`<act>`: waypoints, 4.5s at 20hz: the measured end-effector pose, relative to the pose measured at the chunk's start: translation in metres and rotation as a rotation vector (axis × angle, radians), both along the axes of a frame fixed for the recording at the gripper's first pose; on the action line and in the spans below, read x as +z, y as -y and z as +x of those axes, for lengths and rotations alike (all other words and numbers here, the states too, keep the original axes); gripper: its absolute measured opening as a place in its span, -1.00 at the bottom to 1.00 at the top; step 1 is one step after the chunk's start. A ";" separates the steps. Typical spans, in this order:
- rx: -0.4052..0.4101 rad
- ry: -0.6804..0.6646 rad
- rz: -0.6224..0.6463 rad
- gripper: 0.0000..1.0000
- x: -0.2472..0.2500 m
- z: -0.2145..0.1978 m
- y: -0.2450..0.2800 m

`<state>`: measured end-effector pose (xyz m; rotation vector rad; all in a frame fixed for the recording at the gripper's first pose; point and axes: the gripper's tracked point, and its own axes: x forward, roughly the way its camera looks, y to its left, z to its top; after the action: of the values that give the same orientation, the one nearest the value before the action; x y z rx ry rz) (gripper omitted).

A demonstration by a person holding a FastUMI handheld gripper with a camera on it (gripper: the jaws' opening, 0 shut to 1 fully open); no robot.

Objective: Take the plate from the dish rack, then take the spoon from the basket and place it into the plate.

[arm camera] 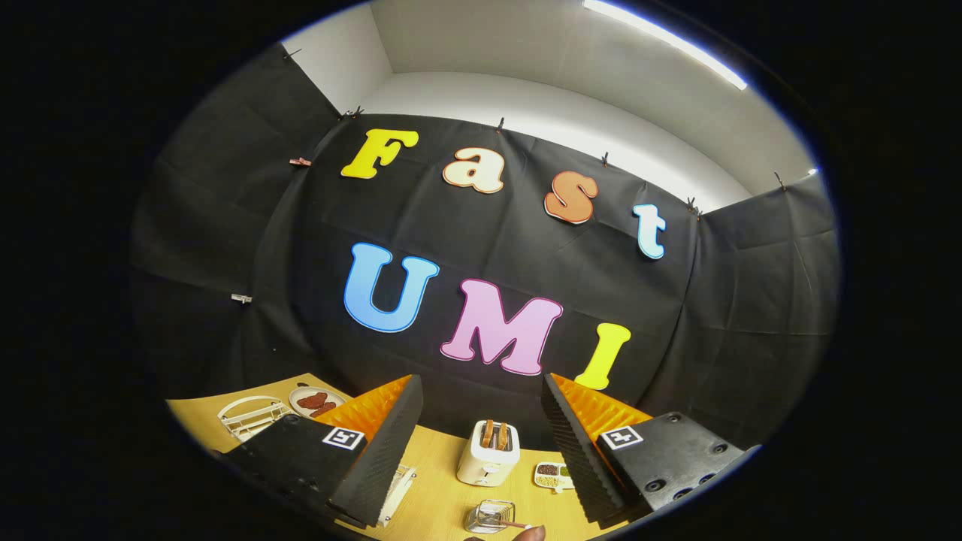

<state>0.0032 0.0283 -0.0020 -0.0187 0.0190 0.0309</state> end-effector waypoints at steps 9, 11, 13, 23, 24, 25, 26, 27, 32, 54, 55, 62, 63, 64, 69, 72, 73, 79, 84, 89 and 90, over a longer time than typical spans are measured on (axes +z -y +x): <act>0.032 -0.045 0.004 0.95 -0.009 0.010 -0.034; 0.058 -0.086 0.018 0.95 -0.018 0.014 -0.047; 0.082 -0.141 0.030 0.95 -0.029 0.021 -0.061; 0.197 -0.708 0.131 0.97 -0.178 0.044 -0.141; 0.187 -0.752 0.142 0.97 -0.192 0.046 -0.145; 0.175 -0.790 0.151 0.97 -0.205 0.048 -0.150; 0.164 -0.831 0.161 0.97 -0.220 0.051 -0.154; 0.157 -0.867 0.172 0.97 -0.234 0.055 -0.157; 0.094 -1.055 0.202 0.95 -0.304 0.054 -0.176; 0.076 -0.837 0.295 -0.44 -0.220 0.092 -0.112; 0.082 -0.823 0.322 -0.44 -0.213 0.085 -0.098; 0.105 -0.815 0.486 -0.44 -0.204 0.016 -0.011; 0.112 -0.830 0.509 -0.44 -0.211 0.002 -0.004; 0.117 -0.845 0.529 -0.44 -0.218 -0.010 0.003; 0.180 -0.945 0.658 -0.44 -0.266 -0.084 0.017; 0.187 -1.017 0.746 -0.43 -0.311 -0.121 0.019; 0.182 -1.035 0.771 -0.44 -0.326 -0.132 0.018; 0.191 -1.124 0.934 -0.44 -0.399 -0.161 -0.003; 0.214 -1.199 0.934 -0.43 -0.443 -0.170 -0.023; 0.162 -1.221 0.975 -0.38 -0.459 -0.163 -0.025; 0.141 -1.231 0.960 -0.34 -0.464 -0.164 -0.023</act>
<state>-0.1604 0.0513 -0.4662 0.9641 1.2309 0.1865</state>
